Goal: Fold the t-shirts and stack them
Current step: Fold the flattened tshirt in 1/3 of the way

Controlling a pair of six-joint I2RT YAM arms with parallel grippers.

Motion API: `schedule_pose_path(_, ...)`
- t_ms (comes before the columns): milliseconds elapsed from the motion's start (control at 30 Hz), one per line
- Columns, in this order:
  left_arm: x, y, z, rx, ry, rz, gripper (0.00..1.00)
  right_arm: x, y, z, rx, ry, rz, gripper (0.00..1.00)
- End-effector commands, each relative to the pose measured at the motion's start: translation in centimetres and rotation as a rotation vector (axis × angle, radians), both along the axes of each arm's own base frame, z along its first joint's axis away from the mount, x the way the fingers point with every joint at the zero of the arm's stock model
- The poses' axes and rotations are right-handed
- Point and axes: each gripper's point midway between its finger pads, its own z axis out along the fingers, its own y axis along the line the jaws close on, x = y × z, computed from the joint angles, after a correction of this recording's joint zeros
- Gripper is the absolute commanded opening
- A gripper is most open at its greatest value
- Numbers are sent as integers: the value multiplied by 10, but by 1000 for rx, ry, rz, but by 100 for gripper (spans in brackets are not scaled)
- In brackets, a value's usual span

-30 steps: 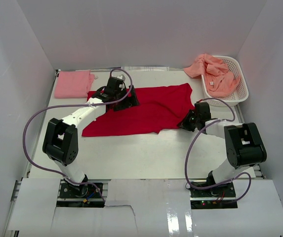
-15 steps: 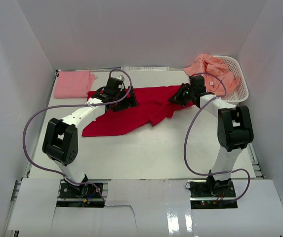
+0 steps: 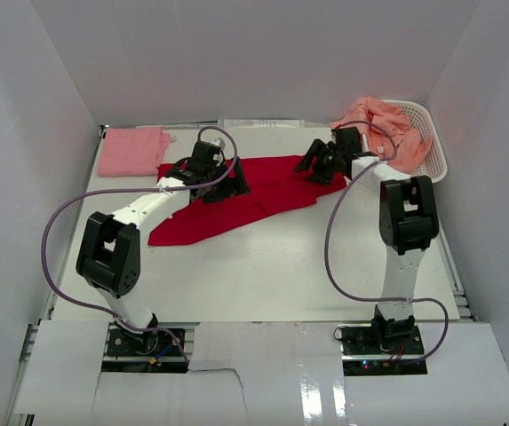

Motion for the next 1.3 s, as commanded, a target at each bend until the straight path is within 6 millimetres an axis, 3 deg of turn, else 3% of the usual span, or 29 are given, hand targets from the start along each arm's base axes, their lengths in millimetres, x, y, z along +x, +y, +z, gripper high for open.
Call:
schedule_pose_path(0,-1,-1,13,-19,-30,-20,98,-16,-20,58,-90,-161,7,69)
schedule_pose_path(100,-1,-2,11,-21,-25,-25,98,-40,-31,70,-139,-197,21,68)
schedule_pose_path(133,-1,-2,10,-18,-25,-24,98,-51,-35,62,-155,-181,24,68)
schedule_pose_path(167,0,-2,9,-17,-24,-24,98,-58,-36,71,-159,-203,31,67)
schedule_pose_path(367,4,-1,11,-14,-26,-19,98,-94,-53,36,-258,-134,48,55)
schedule_pose_path(533,13,4,19,-47,-15,-17,98,-99,-66,7,-329,-101,50,48)
schedule_pose_path(700,20,9,34,-68,-36,-9,98,-99,-61,-18,-314,-52,79,48)
schedule_pose_path(933,16,15,30,-55,-26,0,98,-93,-54,-43,-281,-24,93,51)
schedule_pose_path(1267,14,21,26,-43,-24,4,98,-81,-47,-52,-254,-46,98,50)
